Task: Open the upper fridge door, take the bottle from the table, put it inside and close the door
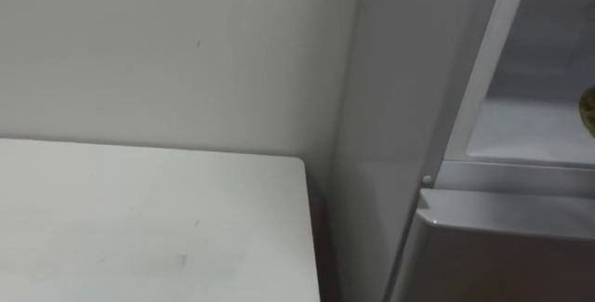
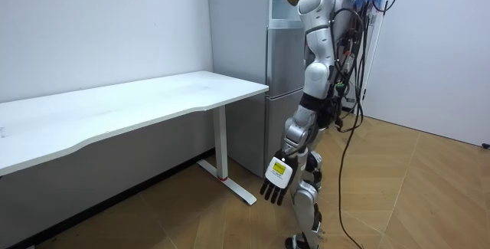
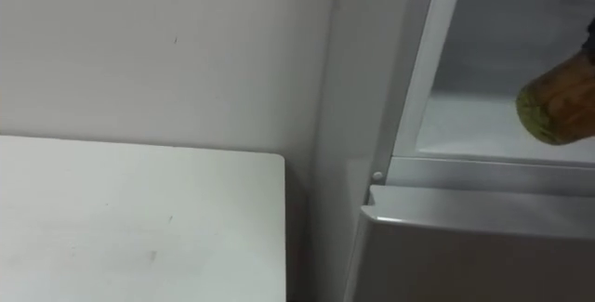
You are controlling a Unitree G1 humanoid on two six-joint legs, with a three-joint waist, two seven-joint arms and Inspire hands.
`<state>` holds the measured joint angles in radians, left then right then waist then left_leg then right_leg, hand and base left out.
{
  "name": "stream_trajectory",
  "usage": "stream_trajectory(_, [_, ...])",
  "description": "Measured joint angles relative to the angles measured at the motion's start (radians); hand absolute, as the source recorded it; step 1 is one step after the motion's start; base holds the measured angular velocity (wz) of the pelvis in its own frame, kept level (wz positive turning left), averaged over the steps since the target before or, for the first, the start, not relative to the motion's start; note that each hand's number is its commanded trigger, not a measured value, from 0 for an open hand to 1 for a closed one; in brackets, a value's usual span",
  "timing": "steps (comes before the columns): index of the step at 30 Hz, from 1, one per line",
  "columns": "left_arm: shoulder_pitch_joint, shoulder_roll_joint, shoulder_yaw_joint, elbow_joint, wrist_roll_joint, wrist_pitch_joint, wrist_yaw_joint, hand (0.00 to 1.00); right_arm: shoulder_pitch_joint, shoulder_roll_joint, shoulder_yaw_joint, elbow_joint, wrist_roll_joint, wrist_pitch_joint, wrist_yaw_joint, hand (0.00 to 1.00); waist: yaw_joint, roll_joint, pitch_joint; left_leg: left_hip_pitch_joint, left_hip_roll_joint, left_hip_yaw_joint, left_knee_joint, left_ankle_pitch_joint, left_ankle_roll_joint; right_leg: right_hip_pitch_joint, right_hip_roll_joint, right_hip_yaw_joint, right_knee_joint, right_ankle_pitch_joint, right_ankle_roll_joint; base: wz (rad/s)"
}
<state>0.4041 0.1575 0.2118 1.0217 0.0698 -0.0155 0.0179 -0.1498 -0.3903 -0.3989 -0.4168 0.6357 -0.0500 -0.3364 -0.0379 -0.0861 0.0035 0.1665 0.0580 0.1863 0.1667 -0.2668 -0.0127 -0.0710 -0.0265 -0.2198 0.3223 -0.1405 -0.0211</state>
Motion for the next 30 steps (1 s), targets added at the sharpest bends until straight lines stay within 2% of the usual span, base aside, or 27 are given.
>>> stream_trajectory(2, [-0.005, 0.001, 0.001, 0.000, 0.000, 0.000, 0.000, 0.00, 0.000, 0.000, 0.000, 0.048, -0.001, 0.001, -0.002, 1.00, 0.007, -0.006, 0.0037, -0.001, 0.000, 0.000, -0.001, -0.001, 0.000, 0.001, 0.000, 0.000, -0.003, 0.000, 0.000, 0.00])
stream_trajectory(6, [-0.011, 0.003, 0.025, 0.001, 0.001, 0.002, 0.000, 0.00, -0.009, -0.001, 0.001, 0.133, -0.009, 0.008, -0.016, 1.00, 0.024, -0.005, 0.0037, -0.009, 0.001, -0.002, -0.001, -0.001, 0.000, -0.004, 0.001, -0.002, -0.008, 0.001, -0.001, 0.00])
stream_trajectory(8, [-0.014, 0.004, 0.043, 0.000, 0.004, 0.002, 0.000, 0.00, -0.011, -0.006, 0.001, 0.155, -0.019, 0.009, -0.032, 1.00, 0.040, -0.001, 0.0011, -0.018, 0.002, 0.000, 0.001, -0.001, 0.000, -0.013, 0.002, -0.003, -0.008, 0.001, -0.001, 0.00])
stream_trajectory(10, [-0.015, 0.007, 0.042, -0.001, 0.003, 0.002, 0.000, 0.00, -0.021, -0.030, 0.008, 0.189, -0.019, 0.009, -0.033, 1.00, 0.049, 0.002, 0.0007, -0.019, 0.002, -0.001, 0.004, 0.000, 0.000, -0.016, 0.002, -0.003, -0.008, 0.001, -0.001, 0.00])
stream_trajectory(12, [-0.011, 0.010, 0.042, -0.002, 0.003, 0.007, -0.002, 0.00, -0.087, -0.084, 0.021, 0.256, -0.021, 0.007, -0.042, 1.00, 0.055, 0.005, -0.0007, -0.018, 0.001, -0.001, 0.006, 0.000, 0.000, -0.015, 0.002, -0.003, -0.008, 0.001, -0.001, 0.00])
stream_trajectory(15, [-0.022, 0.020, 0.042, -0.002, 0.001, 0.007, -0.007, 0.00, -0.155, -0.134, 0.042, 0.342, -0.022, 0.008, -0.055, 1.00, 0.072, -0.009, 0.0051, -0.018, 0.002, -0.001, 0.015, 0.000, 0.000, -0.011, 0.001, -0.004, -0.009, 0.001, -0.001, 0.00])
stream_trajectory(20, [-0.019, 0.020, 0.042, 0.002, 0.001, 0.011, -0.022, 0.00, -0.206, -0.136, 0.066, 0.376, -0.024, 0.029, -0.063, 1.00, 0.080, -0.013, 0.0032, -0.017, 0.002, -0.004, 0.017, 0.000, 0.000, -0.007, -0.002, -0.008, -0.009, 0.001, -0.001, 0.02])
stream_trajectory(24, [-0.018, 0.021, 0.042, 0.017, 0.001, 0.009, -0.022, 0.00, -0.247, -0.140, 0.072, 0.377, -0.021, 0.030, -0.102, 1.00, 0.093, -0.010, 0.0037, -0.019, 0.001, -0.008, 0.022, 0.000, 0.000, -0.005, -0.002, -0.009, -0.008, 0.001, -0.001, 0.02])
stream_trajectory(30, [-0.002, 0.021, 0.041, 0.017, 0.001, 0.010, -0.027, 0.00, -0.344, -0.193, 0.073, 0.421, -0.008, 0.030, -0.111, 1.00, 0.092, -0.007, 0.0031, -0.020, 0.001, -0.019, 0.017, 0.000, 0.000, -0.003, -0.006, -0.021, -0.007, 0.001, -0.001, 0.04])
